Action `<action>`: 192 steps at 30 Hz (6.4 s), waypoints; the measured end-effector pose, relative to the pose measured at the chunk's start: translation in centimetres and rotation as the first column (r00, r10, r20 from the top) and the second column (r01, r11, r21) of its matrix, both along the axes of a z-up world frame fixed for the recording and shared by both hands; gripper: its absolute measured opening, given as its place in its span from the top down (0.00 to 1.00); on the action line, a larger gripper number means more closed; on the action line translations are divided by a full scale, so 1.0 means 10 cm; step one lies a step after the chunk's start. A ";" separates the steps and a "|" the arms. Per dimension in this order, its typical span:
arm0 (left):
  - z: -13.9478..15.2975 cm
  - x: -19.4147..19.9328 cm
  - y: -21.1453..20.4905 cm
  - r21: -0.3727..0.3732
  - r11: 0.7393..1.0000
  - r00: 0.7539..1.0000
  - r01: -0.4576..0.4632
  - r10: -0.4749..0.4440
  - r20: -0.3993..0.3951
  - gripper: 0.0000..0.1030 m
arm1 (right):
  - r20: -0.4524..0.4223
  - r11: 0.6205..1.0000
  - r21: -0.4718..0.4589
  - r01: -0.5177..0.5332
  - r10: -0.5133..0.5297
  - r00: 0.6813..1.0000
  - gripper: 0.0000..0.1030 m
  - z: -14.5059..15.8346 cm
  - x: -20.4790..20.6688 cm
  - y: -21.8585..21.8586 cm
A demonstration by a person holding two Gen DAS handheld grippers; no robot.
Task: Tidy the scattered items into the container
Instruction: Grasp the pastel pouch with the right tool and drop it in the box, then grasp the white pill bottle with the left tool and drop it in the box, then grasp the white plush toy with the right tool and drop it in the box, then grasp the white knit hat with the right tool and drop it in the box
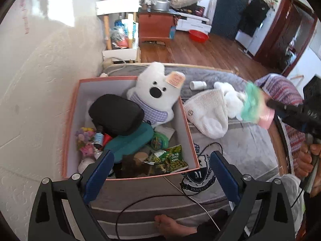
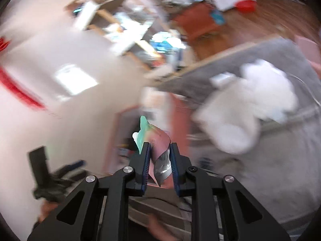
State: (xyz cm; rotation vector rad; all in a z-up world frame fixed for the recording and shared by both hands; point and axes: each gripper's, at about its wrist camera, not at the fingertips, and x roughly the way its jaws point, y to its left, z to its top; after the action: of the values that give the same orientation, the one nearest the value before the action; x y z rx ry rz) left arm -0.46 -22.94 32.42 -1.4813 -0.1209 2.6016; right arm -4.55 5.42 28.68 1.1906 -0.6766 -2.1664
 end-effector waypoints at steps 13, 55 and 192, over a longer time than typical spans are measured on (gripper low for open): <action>-0.04 0.06 -0.33 -0.049 0.997 0.997 -0.068 0.069 0.022 0.06 | -0.091 0.998 -0.055 -0.034 0.029 0.995 0.18 0.44 -0.11 -0.90; -1.96 -3.60 2.89 -0.313 0.842 0.876 0.440 -0.325 0.357 0.53 | 0.412 0.713 -0.425 0.557 -0.395 0.821 0.26 -2.48 -0.28 2.72; -1.38 0.02 -0.94 0.389 0.711 0.793 -0.586 0.603 0.093 0.13 | -0.113 0.927 -0.358 -0.113 0.078 0.991 0.82 1.12 0.20 -0.34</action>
State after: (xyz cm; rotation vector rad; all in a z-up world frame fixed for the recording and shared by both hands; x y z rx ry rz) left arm -0.22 -32.30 18.59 -1.3891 -1.2530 2.7938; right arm -2.56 1.98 39.87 0.8968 -0.9112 -1.8980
